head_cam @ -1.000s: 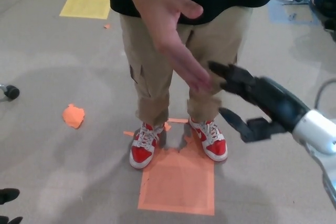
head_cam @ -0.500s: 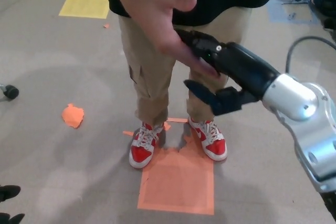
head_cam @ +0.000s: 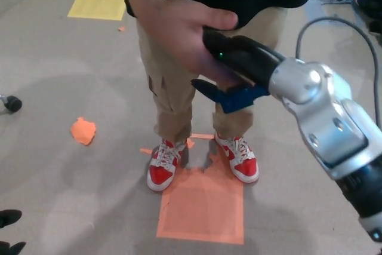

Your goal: The robot extends its right arm to grab a person's hand and shakes it

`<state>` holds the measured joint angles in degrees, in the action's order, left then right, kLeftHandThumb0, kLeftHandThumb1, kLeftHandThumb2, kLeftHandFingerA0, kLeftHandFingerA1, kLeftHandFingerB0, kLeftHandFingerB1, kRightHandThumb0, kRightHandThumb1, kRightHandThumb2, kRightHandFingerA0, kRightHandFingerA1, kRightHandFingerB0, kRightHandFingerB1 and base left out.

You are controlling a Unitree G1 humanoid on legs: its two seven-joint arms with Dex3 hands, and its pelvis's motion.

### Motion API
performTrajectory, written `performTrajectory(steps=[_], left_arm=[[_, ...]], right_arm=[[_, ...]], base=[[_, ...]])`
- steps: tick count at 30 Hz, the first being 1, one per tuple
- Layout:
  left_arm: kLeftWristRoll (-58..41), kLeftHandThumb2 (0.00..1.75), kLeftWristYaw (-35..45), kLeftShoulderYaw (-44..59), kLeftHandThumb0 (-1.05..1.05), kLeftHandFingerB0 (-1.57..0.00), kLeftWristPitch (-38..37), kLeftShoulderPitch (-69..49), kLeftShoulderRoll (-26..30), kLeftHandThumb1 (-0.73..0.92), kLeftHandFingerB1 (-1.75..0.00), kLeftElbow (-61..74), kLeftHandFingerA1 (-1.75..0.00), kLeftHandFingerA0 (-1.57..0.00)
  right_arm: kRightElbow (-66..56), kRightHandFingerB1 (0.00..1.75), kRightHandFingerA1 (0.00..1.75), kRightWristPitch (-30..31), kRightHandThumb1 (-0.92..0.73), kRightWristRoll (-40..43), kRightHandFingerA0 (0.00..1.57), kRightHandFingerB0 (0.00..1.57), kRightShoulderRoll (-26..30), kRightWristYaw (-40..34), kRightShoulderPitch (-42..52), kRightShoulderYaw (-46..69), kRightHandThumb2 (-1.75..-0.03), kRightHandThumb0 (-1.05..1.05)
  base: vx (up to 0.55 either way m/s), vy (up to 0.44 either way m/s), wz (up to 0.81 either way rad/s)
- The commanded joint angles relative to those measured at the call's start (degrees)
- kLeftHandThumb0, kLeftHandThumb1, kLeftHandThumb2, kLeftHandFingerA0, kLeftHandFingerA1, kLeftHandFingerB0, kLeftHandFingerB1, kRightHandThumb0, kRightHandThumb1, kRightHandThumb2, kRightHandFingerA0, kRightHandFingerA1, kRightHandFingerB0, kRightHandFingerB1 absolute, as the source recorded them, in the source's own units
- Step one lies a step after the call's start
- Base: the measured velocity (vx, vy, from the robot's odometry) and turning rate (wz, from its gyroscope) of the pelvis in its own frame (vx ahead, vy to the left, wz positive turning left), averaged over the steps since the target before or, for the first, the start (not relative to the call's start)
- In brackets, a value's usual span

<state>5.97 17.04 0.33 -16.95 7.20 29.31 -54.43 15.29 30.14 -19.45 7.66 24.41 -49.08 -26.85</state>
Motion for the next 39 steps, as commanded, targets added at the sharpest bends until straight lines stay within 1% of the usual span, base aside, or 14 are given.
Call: performTrajectory(steps=[1, 8, 9, 11, 12, 14, 15, 16, 17, 18, 20, 28, 34, 39], left_arm=[[0.83, 0.63, 0.16, -0.21, -0.54, -0.18, -1.19, -0.41, 1.33, 0.80, -0.29, 0.29, -0.36, -0.29], [-0.92, 0.64, 2.06, 0.83, -0.52, -0.15, -0.28, -0.66, 0.77, 0.79, -0.28, 0.92, -0.34, -0.21], [-0.80, 0.64, 2.03, 0.83, -0.50, -0.15, -0.03, -0.41, 0.83, 0.79, -0.28, 0.68, -0.32, -0.20], [-0.84, 0.64, 2.06, 0.96, -0.49, -0.15, -0.12, 0.01, 0.86, 0.79, -0.28, 0.52, -0.33, -0.21], [-0.89, 0.64, 2.41, 0.96, -0.50, -0.15, -0.57, 0.17, 0.95, 0.80, -0.28, 0.31, -0.33, -0.21], [-0.68, 0.64, 2.11, 0.91, -0.50, -0.16, -1.08, 0.10, 1.03, 0.79, -0.29, 0.33, -0.35, -0.25], [-0.58, 1.07, 1.76, 0.93, -0.28, -0.06, -0.75, 0.05, 1.00, 0.58, -0.49, 0.75, -0.50, -0.08], [-1.02, 0.79, 1.92, 1.24, -0.55, -0.15, -0.26, 0.07, 0.83, 0.67, -0.37, 0.91, -0.43, -0.23], [-1.35, 0.79, 2.09, 1.47, -0.55, -0.15, -0.03, 0.09, 0.72, 0.67, -0.37, 0.91, -0.43, -0.23], [-1.46, 0.63, 1.97, 1.58, -0.49, -0.19, 0.10, 0.05, 0.66, 0.78, -0.29, 1.07, -0.36, -0.30], [-0.78, 0.63, 1.24, 1.23, -0.50, -0.19, -0.04, 0.07, 0.78, 0.78, -0.29, 1.16, -0.36, -0.30], [-0.32, 0.82, 0.94, 0.91, -0.54, -0.15, 0.11, 0.12, 0.83, 0.69, -0.37, 1.15, -0.45, -0.27], [-0.31, 0.64, 1.07, 0.90, -0.49, -0.19, -0.49, -0.06, 0.86, 0.80, -0.29, 0.68, -0.37, -0.30], [0.01, 1.08, 0.79, 0.71, -0.27, -0.08, -0.57, 0.02, 0.89, 0.58, -0.49, 0.27, -0.50, -0.09]], right_arm=[[6.85, 0.02, 0.19, 1.44, -0.69, -4.62, 0.00, 0.00, -1.41, -2.70, -5.00, -2.17, -1.05, -0.98], [18.82, 0.00, 0.32, 0.49, -0.63, -7.65, 0.08, 0.00, -4.19, -5.66, -10.13, -4.89, -0.95, -0.91], [21.22, 0.07, 0.44, -0.18, -0.74, -8.40, 0.37, 0.00, -5.30, -8.96, -10.48, -4.95, -0.64, -0.74], [23.98, 0.17, 0.58, -1.69, -0.62, -9.36, 0.46, 0.00, -6.45, -13.50, -10.79, -4.80, -0.91, -0.68], [25.09, 0.24, 0.73, -2.32, -0.78, -9.78, 0.75, 0.07, -6.83, -15.03, -10.97, -4.77, -0.64, -0.42], [27.30, 0.43, 0.94, -5.49, -0.58, -10.67, 0.91, 0.00, -7.43, -20.21, -10.22, -4.61, -0.99, -0.29], [29.21, 0.49, 1.08, -7.74, -0.56, -11.94, 0.94, 0.14, -7.67, -24.53, -9.47, -5.21, -0.99, -0.14], [30.11, 0.37, 1.27, -8.49, -0.73, -12.61, 0.76, 0.32, -7.80, -26.28, -9.20, -5.54, -0.61, -0.14], [30.35, 0.37, 1.27, -8.70, -0.73, -12.78, 0.76, 0.32, -7.85, -26.82, -9.11, -5.59, -0.61, -0.14], [31.47, 0.50, 0.67, -9.42, -0.70, -13.25, 0.73, 0.59, -7.95, -28.08, -9.18, -5.91, -0.60, -0.15], [33.50, 0.53, 0.59, -10.74, -0.68, -13.96, 0.71, 0.69, -8.00, -29.83, -9.40, -6.49, -0.59, -0.17], [36.81, 0.54, 0.69, -16.24, -0.81, -12.79, 0.75, 0.63, -8.47, -36.53, -8.32, -4.49, -0.63, -0.20], [35.85, 0.63, 0.80, -18.27, -0.80, -12.03, 0.80, 0.67, -8.46, -37.93, -7.73, -2.67, -0.63, -0.21], [25.17, 0.71, 1.09, -17.73, -0.72, -12.04, 0.82, 0.75, -7.02, -35.83, -5.47, -0.62, -0.61, -0.17]], base=[[0.00, 0.000, 0.00], [0.00, 0.000, 0.00], [0.00, 0.000, 0.00], [0.00, 0.000, 0.00], [0.00, 0.000, 0.00], [0.00, 0.000, 0.00], [0.00, 0.000, 0.00], [0.00, 0.000, 0.00], [0.00, 0.000, 0.00], [0.00, 0.000, 0.00], [0.00, 0.000, 0.00], [0.00, 0.000, 0.00], [0.00, 0.000, 0.00], [0.00, 0.000, 0.00]])
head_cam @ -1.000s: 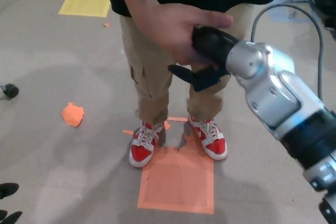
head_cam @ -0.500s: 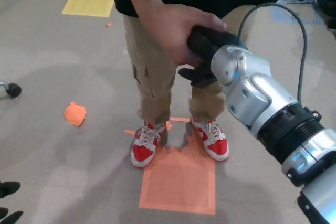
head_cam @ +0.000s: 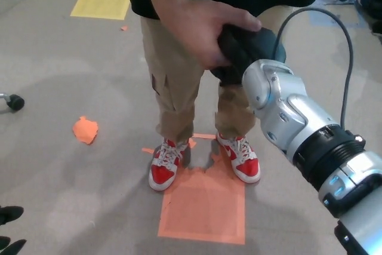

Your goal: The robot extends its right arm to grab a person's hand and shakes it

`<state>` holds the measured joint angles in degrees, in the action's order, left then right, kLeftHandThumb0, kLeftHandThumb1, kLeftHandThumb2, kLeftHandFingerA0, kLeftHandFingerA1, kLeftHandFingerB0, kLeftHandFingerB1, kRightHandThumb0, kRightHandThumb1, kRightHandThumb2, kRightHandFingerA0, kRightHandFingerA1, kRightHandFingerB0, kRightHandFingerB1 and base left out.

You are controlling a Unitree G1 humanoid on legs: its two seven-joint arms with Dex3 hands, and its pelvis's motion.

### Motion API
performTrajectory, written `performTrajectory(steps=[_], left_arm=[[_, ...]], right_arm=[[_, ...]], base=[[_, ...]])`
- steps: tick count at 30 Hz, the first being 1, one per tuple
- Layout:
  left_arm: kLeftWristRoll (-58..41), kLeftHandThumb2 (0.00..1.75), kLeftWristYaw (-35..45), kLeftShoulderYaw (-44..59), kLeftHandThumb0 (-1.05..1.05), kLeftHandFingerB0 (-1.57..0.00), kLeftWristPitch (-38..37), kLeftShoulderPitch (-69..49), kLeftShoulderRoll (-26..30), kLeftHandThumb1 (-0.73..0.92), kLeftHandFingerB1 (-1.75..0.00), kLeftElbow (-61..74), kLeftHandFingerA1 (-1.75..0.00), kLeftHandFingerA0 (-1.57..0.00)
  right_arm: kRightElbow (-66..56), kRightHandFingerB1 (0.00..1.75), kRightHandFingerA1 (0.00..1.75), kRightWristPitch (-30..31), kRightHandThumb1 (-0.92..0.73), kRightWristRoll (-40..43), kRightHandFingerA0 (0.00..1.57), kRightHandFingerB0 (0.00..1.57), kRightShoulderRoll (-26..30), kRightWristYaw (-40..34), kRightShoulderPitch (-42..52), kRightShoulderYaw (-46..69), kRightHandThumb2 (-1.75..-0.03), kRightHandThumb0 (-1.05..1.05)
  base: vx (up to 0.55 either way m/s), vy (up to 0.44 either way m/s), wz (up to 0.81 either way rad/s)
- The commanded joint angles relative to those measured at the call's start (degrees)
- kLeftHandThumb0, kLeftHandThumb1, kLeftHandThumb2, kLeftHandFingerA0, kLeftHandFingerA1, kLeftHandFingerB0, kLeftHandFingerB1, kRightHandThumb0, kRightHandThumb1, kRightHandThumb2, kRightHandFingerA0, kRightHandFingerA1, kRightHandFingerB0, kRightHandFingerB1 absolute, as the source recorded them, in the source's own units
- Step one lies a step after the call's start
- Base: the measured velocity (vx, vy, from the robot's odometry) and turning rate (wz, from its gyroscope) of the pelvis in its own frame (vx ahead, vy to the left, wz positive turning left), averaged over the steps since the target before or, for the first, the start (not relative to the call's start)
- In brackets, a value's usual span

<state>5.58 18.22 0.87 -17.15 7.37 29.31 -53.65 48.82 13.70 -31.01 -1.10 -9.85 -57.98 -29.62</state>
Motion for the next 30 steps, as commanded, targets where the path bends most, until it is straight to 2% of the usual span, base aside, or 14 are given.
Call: performTrajectory(steps=[1, 4, 5, 8, 9, 11, 12, 14, 19, 20, 23, 24, 26, 30], left_arm=[[0.96, 1.08, -0.77, -0.21, -0.28, -0.07, -0.26, 0.14, 0.99, 0.58, -0.49, -0.54, -0.50, -0.08], [0.85, 1.08, -0.53, -0.21, -0.29, -0.06, -0.62, 0.19, 1.11, 0.58, -0.49, -0.67, -0.50, -0.08], [0.12, 0.63, -0.11, 0.28, -0.48, -0.19, -0.82, -0.13, 0.95, 0.79, -0.30, -0.41, -0.38, -0.30], [-0.96, 0.63, 0.24, 1.06, -0.47, -0.19, -1.46, -1.13, 0.61, 0.79, -0.30, 0.30, -0.39, -0.31], [-0.59, 1.08, -0.11, 0.80, -0.26, -0.08, 0.05, -0.76, 0.48, 0.60, -0.49, 0.19, -0.51, -0.10], [0.37, 1.08, -0.25, 0.07, -0.26, -0.08, 0.02, -0.60, 0.87, 0.59, -0.50, -0.08, -0.51, -0.10], [0.25, 0.63, -0.34, 0.21, -0.48, -0.20, -0.62, -0.66, 0.86, 0.79, -0.30, -0.34, -0.41, -0.37], [-0.01, 0.79, -0.24, 0.41, -0.52, -0.17, -0.92, -0.75, 0.78, 0.68, -0.38, -0.51, -0.45, -0.27], [-0.75, 0.76, 0.04, 1.01, -0.50, -0.18, -0.67, -1.24, 0.38, 0.70, -0.37, -0.07, -0.44, -0.26], [0.07, 0.83, -0.11, 0.53, -0.52, -0.14, -2.16, -0.82, 0.78, 0.67, -0.39, -0.79, -0.51, -0.32], [0.35, 0.63, -0.05, 0.26, -0.52, -0.19, -1.06, -0.84, 0.89, 0.81, -0.29, 0.41, -0.38, -0.32], [0.05, 1.09, 0.72, 0.29, -0.28, -0.06, -1.03, -0.65, 0.92, 0.59, -0.49, 0.14, -0.50, -0.09], [-0.09, 0.65, 1.30, 0.23, -0.50, -0.16, 0.15, -0.28, 0.97, 0.81, -0.28, 0.21, -0.34, -0.24], [1.13, 0.86, -0.10, -0.42, -0.60, -0.14, 0.34, -0.21, 1.25, 0.68, -0.38, 0.83, -0.46, -0.27]], right_arm=[[-12.27, 0.67, 1.00, -0.63, -0.67, -0.79, 0.83, 0.75, 2.47, -0.28, 3.69, 2.50, -0.59, -0.17], [-29.40, 0.87, 1.24, 5.26, -0.64, -2.30, 0.83, 0.72, 3.69, 4.47, 4.28, 4.24, -0.59, -0.13], [-33.00, 0.83, 1.25, 6.38, -0.68, -2.53, 0.87, 0.75, 3.87, 5.46, 4.28, 4.67, -0.61, -0.13], [-40.78, 1.00, 1.27, 7.46, -0.71, -2.74, 0.89, 0.68, 4.17, 6.94, 4.54, 5.82, -0.61, -0.14], [-47.36, 1.20, 1.58, 10.17, -0.71, -3.88, 0.75, 0.64, 4.60, 9.57, 3.16, 6.65, -0.62, -0.13], [-50.38, 0.95, 1.52, 11.39, -0.70, -3.68, 0.79, 0.71, 4.51, 10.67, 2.26, 7.63, -0.64, -0.10], [-50.90, 1.02, 1.57, 10.75, -0.75, -2.59, 0.76, 0.72, 4.37, 10.36, 1.94, 8.63, -0.64, -0.11], [-51.13, 0.84, 1.40, 10.69, -0.68, -2.21, 0.80, 0.77, 4.32, 10.38, 1.86, 9.09, -0.60, 0.02], [-43.78, 1.20, 1.53, 11.71, -0.67, -3.50, 0.74, 0.62, 4.72, 10.21, 1.88, 7.47, -0.59, -0.09], [-36.89, 0.66, 1.03, 9.06, -0.68, -3.02, 0.89, 0.75, 4.53, 8.41, 2.41, 6.60, -0.60, -0.11], [-24.36, 0.61, 0.80, 8.68, -0.67, -1.87, 0.87, 0.74, 2.65, 7.83, 1.60, 5.94, -0.59, -0.11], [-15.98, 0.56, 0.62, 6.29, -0.67, -0.89, 0.87, 0.74, 1.63, 7.05, 1.48, 5.75, -0.58, -0.18], [-9.35, 0.59, 0.65, 3.74, -0.70, 0.31, 0.92, 0.77, 0.62, 5.99, 1.34, 6.34, -0.60, -0.17], [3.92, 0.63, 0.69, 0.07, -0.64, 1.16, 1.03, 0.82, -1.26, 6.01, 0.69, 6.45, -0.58, -0.12]], base=[[0.00, 0.000, 0.00], [0.00, 0.000, 0.00], [0.00, 0.000, 0.00], [0.00, 0.000, 0.00], [0.00, 0.000, 0.00], [0.00, 0.000, 0.00], [0.00, 0.000, 0.00], [0.00, 0.000, 0.00], [0.00, 0.000, 0.00], [0.00, 0.000, 0.00], [0.00, 0.000, 0.00], [0.00, 0.000, 0.00], [0.00, 0.000, 0.00], [0.00, 0.000, 0.00]])
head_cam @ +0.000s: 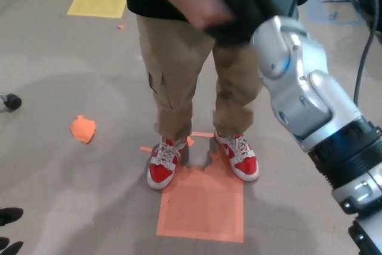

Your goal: The robot extends its right arm to grab a person's hand and shakes it

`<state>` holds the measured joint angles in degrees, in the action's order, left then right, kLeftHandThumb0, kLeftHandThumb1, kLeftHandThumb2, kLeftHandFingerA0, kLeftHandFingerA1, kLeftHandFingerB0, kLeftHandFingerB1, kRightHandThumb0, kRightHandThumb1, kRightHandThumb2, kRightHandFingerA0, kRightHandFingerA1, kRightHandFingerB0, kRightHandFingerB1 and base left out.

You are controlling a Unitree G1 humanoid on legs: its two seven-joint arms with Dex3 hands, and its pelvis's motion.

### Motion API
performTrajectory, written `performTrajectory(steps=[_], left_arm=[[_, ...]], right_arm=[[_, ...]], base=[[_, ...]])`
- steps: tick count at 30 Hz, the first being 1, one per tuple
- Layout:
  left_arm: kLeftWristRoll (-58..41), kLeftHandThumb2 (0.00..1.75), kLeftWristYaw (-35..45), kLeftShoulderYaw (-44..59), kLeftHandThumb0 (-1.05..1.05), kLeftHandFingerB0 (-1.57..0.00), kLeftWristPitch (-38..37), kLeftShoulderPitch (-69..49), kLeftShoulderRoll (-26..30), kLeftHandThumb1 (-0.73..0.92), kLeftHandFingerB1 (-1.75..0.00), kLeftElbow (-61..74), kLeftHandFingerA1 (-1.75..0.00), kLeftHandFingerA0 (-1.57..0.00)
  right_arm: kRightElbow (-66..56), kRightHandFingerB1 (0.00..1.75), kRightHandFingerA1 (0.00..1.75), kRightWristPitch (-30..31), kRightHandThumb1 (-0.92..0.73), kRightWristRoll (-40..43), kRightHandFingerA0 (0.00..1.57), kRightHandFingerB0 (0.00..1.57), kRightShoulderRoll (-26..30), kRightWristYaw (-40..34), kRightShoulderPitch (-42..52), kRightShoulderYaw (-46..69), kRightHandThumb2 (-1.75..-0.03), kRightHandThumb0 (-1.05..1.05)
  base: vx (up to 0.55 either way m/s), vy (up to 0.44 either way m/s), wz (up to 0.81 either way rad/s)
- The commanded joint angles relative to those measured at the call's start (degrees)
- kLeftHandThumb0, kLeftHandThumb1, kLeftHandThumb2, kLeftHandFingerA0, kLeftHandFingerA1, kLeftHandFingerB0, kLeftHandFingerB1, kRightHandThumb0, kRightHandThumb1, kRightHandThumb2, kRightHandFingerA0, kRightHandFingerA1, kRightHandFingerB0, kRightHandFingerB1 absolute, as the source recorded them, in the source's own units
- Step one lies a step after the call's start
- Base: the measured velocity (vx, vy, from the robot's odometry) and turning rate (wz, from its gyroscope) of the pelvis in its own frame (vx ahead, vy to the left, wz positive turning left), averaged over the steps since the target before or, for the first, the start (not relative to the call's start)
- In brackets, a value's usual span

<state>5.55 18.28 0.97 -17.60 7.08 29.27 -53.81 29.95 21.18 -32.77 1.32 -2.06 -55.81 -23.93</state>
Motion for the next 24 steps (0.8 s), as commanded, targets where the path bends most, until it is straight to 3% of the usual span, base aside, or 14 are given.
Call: performTrajectory(steps=[1, 3, 4, 5, 6, 7, 8, 13, 14, 18, 19, 20, 23, 24], left_arm=[[1.67, 0.86, -0.74, -0.79, -0.60, -0.14, 0.79, -0.07, 1.42, 0.68, -0.38, 1.37, -0.46, -0.27], [0.90, 0.82, 0.21, -0.44, -0.56, -0.14, 1.11, 0.22, 1.41, 0.70, -0.37, 1.34, -0.45, -0.25], [-0.42, 1.08, 1.37, 0.27, -0.27, -0.06, 1.73, 0.76, 1.05, 0.59, -0.49, 0.85, -0.50, -0.08], [-0.73, 0.80, 1.53, 0.46, -0.56, -0.15, 1.98, 1.07, 0.89, 0.69, -0.37, 0.56, -0.42, -0.24], [-0.46, 0.80, 1.16, 0.33, -0.56, -0.15, 1.99, 1.19, 0.89, 0.69, -0.37, 0.45, -0.42, -0.24], [-0.08, 1.08, 1.20, 0.05, -0.28, -0.06, 1.87, 1.41, 1.13, 0.59, -0.49, 0.40, -0.50, -0.08], [0.30, 0.65, 1.11, -0.21, -0.51, -0.16, 1.76, 1.38, 1.34, 0.82, -0.28, 0.62, -0.35, -0.26], [-0.76, 0.64, 1.47, 0.55, -0.49, -0.16, 1.87, 1.46, 0.97, 0.80, -0.28, 0.08, -0.35, -0.26], [-0.16, 0.64, 0.48, 0.34, -0.49, -0.18, 1.19, 1.19, 0.98, 0.80, -0.29, 0.40, -0.36, -0.29], [0.47, 0.64, -0.67, 0.18, -0.47, -0.19, 1.62, 1.48, 0.77, 0.79, -0.29, 0.48, -0.36, -0.29], [0.20, 1.08, -0.48, 0.34, -0.26, -0.08, 1.35, 1.50, 0.62, 0.59, -0.49, 0.24, -0.50, -0.10], [0.27, 0.64, -0.70, 0.31, -0.48, -0.19, 0.89, 1.38, 0.56, 0.80, -0.29, 0.12, -0.37, -0.30], [1.43, 0.64, -1.75, -0.38, -0.51, -0.19, -0.26, 1.28, 0.91, 0.80, -0.29, -0.50, -0.37, -0.31], [1.44, 1.07, -1.78, -0.39, -0.28, -0.08, -0.47, 1.16, 1.00, 0.57, -0.49, -0.65, -0.50, -0.10]], right_arm=[[25.42, 0.63, 0.69, -8.20, -0.64, 2.83, 1.03, 0.82, -4.02, -1.77, -1.57, 0.59, -0.58, -0.12], [29.49, 0.59, 0.68, -8.86, -0.71, 2.68, 1.11, 0.79, -4.81, -1.57, -1.16, 0.40, -0.61, -0.14], [31.66, 0.56, 0.69, -8.65, -0.71, 2.94, 1.10, 0.73, -5.37, -0.56, -0.95, 0.54, -0.61, -0.17], [32.93, 0.56, 0.69, -8.71, -0.73, 3.06, 1.11, 0.74, -5.68, -0.10, -0.98, 0.65, -0.61, -0.17], [33.76, 0.56, 0.69, -9.01, -0.73, 3.08, 1.11, 0.74, -5.85, -0.10, -1.18, 0.73, -0.61, -0.17], [34.81, 0.55, 0.66, -9.51, -0.71, 3.56, 1.07, 0.73, -6.09, 0.20, -1.36, 1.24, -0.61, -0.15], [35.45, 0.59, 0.66, -9.95, -0.70, 3.92, 1.05, 0.76, -6.23, 0.39, -1.56, 1.63, -0.61, -0.14], [36.58, 0.69, 0.72, -12.30, -0.68, 5.67, 1.03, 0.75, -6.42, 1.17, -3.27, 3.74, -0.60, -0.20], [35.32, 1.21, 1.03, -14.71, -0.73, 7.25, 1.14, 0.72, -6.03, 0.98, -4.15, 5.72, -0.63, -0.20], [27.51, 0.94, 0.86, -16.96, -0.65, 9.40, 0.98, 0.71, -4.64, 1.26, -7.04, 9.54, -0.59, -0.24], [23.41, 0.98, 0.99, -16.88, -0.58, 9.13, 0.94, 0.72, -3.90, 1.51, -7.13, 9.71, -0.56, -0.22], [19.40, 0.93, 1.00, -16.60, -0.63, 8.90, 0.98, 0.76, -3.51, 1.08, -6.82, 10.06, -0.67, -0.19], [6.94, 1.06, 1.00, -13.58, -0.73, 8.69, 1.04, 0.72, -2.89, 1.31, -5.92, 11.40, -0.75, -0.14], [-1.48, 1.04, 1.01, -10.26, -0.80, 8.65, 1.06, 0.70, -2.48, 2.68, -5.96, 12.44, -0.70, -0.15]], base=[[0.00, 0.000, 0.00], [0.00, 0.000, 0.00], [0.00, 0.000, 0.00], [0.00, 0.000, 0.00], [0.00, 0.000, 0.00], [0.00, 0.000, 0.00], [0.00, 0.000, 0.00], [0.00, 0.000, 0.00], [0.00, 0.000, 0.00], [0.00, 0.000, 0.00], [0.00, 0.000, 0.00], [0.00, 0.000, 0.00], [0.00, 0.000, 0.00], [0.00, 0.000, 0.00]])
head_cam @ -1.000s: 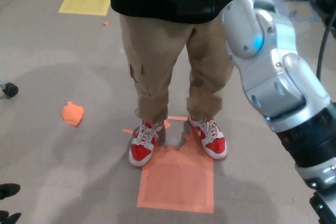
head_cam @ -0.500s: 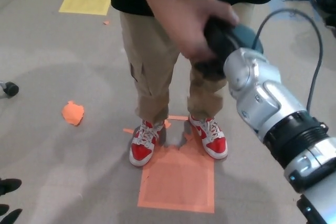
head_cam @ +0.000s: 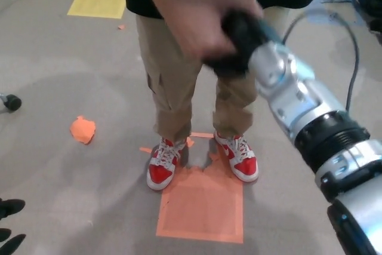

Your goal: The robot extends its right arm to grab a person's hand and shakes it

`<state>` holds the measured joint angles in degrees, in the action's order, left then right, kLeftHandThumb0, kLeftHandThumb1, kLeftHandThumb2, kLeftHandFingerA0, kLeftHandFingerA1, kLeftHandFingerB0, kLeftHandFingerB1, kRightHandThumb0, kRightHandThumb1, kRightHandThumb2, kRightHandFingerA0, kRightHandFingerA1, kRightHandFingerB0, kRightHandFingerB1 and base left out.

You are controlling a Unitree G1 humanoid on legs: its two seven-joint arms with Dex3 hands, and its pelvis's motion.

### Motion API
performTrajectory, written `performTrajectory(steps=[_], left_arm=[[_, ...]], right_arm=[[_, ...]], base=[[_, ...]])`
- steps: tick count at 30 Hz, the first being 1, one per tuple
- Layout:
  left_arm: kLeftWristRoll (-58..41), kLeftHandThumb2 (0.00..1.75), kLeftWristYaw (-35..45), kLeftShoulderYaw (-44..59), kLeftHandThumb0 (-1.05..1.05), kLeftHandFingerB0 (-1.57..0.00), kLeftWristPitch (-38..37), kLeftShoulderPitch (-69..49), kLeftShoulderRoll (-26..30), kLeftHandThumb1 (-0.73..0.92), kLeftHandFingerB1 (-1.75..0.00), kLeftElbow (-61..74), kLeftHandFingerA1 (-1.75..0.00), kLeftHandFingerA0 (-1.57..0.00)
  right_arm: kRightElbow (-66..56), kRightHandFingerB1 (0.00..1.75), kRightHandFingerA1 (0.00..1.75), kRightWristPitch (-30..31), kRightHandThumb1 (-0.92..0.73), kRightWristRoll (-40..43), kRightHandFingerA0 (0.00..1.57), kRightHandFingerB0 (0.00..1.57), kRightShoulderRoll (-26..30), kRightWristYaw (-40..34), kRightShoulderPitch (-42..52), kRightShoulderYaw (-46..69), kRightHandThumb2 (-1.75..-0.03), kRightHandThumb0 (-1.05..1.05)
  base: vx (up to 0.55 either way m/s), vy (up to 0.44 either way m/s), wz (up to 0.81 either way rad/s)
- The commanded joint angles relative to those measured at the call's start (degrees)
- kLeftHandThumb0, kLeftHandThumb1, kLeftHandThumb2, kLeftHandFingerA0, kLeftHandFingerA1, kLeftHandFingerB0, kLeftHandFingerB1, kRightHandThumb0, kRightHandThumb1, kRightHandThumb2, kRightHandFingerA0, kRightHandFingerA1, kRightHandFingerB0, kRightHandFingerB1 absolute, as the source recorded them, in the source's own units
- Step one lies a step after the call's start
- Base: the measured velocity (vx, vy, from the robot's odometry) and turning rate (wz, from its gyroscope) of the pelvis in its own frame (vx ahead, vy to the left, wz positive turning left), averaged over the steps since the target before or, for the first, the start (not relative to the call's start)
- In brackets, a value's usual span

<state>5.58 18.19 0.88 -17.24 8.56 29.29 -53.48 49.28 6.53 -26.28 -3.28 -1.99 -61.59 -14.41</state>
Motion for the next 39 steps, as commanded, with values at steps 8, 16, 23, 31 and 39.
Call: performTrajectory(steps=[8, 16, 23, 31, 39], left_arm=[[-1.68, 1.09, 1.11, 1.48, -0.26, -0.06, 0.83, -0.53, 0.28, 0.61, -0.49, -1.58, -0.50, -0.08], [-1.28, 1.08, 0.89, 1.19, -0.26, -0.07, -0.61, -2.10, 0.42, 0.60, -0.50, -0.15, -0.51, -0.10], [1.44, 0.84, -0.57, -0.57, -0.61, -0.16, -1.54, -1.70, 1.54, 0.69, -0.39, 0.22, -0.47, -0.28], [0.05, 0.64, 1.51, -0.01, -0.50, -0.16, 1.82, -0.54, 1.25, 0.81, -0.28, 0.13, -0.35, -0.25], [-0.20, 0.64, 1.64, 0.28, -0.49, -0.16, 1.94, -0.28, 1.29, 0.80, -0.28, 0.40, -0.34, -0.25]], right_arm=[[-45.82, 0.72, 0.82, 10.89, -0.80, 0.17, 1.13, 0.82, 4.41, 5.79, -0.06, 7.04, -0.66, -0.13], [-43.19, 0.87, 0.94, 14.57, -0.71, -3.03, 1.05, 0.78, 4.45, 6.93, 5.17, 3.16, -0.68, -0.05], [-23.44, 1.03, 1.02, 10.26, -0.46, -3.56, 0.98, 0.75, 3.46, 4.82, 7.46, -3.22, -0.54, -0.07], [0.64, 0.88, 0.89, 4.30, -0.61, -2.19, 0.97, 0.77, -0.29, 1.32, 7.45, -5.83, -0.58, -0.13], [12.65, 0.93, 0.92, -0.21, -0.67, -2.66, 0.94, 0.71, -1.66, -0.92, 7.65, -7.35, -0.59, -0.18]], base=[[0.00, 0.000, 0.00], [0.00, 0.000, 0.00], [0.00, 0.000, 0.00], [0.00, 0.000, 0.00], [0.00, 0.000, 0.00]])
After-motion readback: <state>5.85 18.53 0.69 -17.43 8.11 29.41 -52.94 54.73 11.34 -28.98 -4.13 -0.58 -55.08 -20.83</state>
